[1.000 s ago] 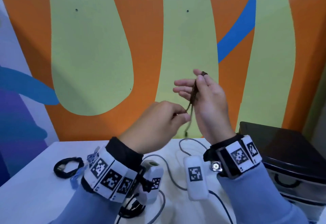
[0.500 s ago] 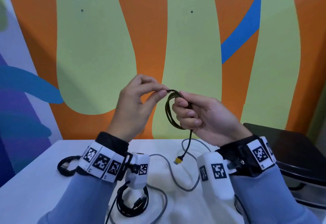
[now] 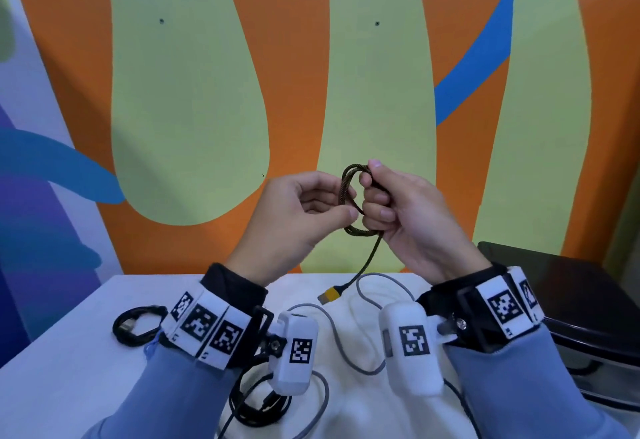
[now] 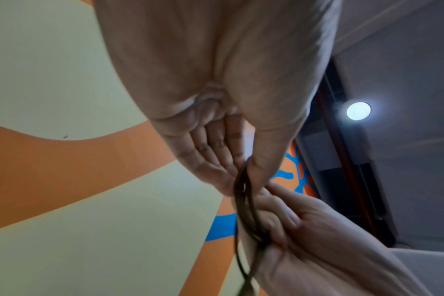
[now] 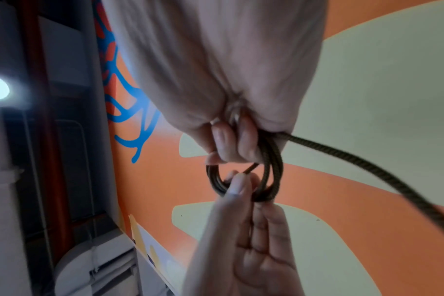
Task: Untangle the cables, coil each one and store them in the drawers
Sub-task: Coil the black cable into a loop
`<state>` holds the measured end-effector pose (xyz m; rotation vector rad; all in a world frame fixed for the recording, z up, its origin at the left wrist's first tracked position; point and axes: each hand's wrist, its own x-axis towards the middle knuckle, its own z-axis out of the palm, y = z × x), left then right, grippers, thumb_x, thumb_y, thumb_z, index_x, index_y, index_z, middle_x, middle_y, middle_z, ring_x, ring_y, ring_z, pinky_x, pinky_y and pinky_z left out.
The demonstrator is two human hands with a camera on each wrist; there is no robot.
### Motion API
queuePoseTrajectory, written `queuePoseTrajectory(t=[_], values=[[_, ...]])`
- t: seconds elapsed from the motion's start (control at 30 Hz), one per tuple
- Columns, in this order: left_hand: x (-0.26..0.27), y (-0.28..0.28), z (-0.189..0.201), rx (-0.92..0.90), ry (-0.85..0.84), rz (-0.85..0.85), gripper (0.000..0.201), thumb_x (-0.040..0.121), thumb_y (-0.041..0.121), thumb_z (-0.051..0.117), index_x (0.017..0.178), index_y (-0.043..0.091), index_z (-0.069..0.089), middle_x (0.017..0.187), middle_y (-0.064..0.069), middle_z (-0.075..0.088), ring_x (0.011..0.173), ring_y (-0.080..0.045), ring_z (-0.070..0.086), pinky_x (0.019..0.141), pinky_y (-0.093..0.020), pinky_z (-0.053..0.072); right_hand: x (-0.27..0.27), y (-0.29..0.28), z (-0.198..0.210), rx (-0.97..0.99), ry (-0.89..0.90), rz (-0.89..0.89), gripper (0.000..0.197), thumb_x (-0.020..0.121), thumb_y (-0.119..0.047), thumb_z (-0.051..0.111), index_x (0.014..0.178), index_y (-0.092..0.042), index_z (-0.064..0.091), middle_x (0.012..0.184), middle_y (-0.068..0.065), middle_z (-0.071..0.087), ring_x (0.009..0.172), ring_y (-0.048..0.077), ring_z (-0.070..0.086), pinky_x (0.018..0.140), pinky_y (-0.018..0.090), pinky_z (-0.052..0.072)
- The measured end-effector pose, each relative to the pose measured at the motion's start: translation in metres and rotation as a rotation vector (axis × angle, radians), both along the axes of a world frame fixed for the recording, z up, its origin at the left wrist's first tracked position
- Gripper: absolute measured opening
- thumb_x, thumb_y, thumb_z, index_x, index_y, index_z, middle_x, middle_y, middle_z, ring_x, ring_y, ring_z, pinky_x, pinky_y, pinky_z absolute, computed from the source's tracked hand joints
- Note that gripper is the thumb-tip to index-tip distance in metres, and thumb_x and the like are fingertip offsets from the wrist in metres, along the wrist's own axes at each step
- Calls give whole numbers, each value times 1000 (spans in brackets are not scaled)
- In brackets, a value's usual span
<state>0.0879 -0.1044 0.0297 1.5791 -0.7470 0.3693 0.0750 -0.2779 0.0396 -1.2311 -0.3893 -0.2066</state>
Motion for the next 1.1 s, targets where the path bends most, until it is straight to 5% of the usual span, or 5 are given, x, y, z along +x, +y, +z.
queuePoseTrajectory(t=[0.23,0.37,0.5,0.77,1.1], values=[[2,-19,-10,-85,-82,136,14,81,-4,76,84,9,71,78,3,69,69,-14,56,64,-29,47,3,11,-7,-135,-136,-288,42,107,-25,60,68,-18,75,61,-4,25,57,18,20,55,25,23],[1,-23,-14,-117,-271,320,30,84,23,90,109,25,74,91,2,64,77,-20,60,65,-30,49,5,2,-7,-278,-147,-381,42,107,-32,58,76,-6,69,64,7,38,58,20,29,54,26,29],[-1,-21,-8,-102,-334,155,17,92,8,80,108,16,83,85,2,66,71,-18,55,66,-25,42,12,0,-15,-412,-151,-441,48,104,-46,51,77,-6,59,71,7,36,65,24,31,62,41,26],[5,15,0,-79,151,-136,17,95,-8,63,95,-1,79,97,-23,79,83,-27,73,82,-32,61,13,-13,-6,-201,-84,-467,37,111,-34,47,79,-17,52,61,-10,27,52,13,24,54,28,20],[10,-5,-9,43,-196,488,5,91,20,81,93,22,84,78,13,79,77,-4,74,79,-31,60,6,13,-2,307,107,-15,32,113,-22,42,83,-13,50,66,-3,32,52,9,30,46,19,25]])
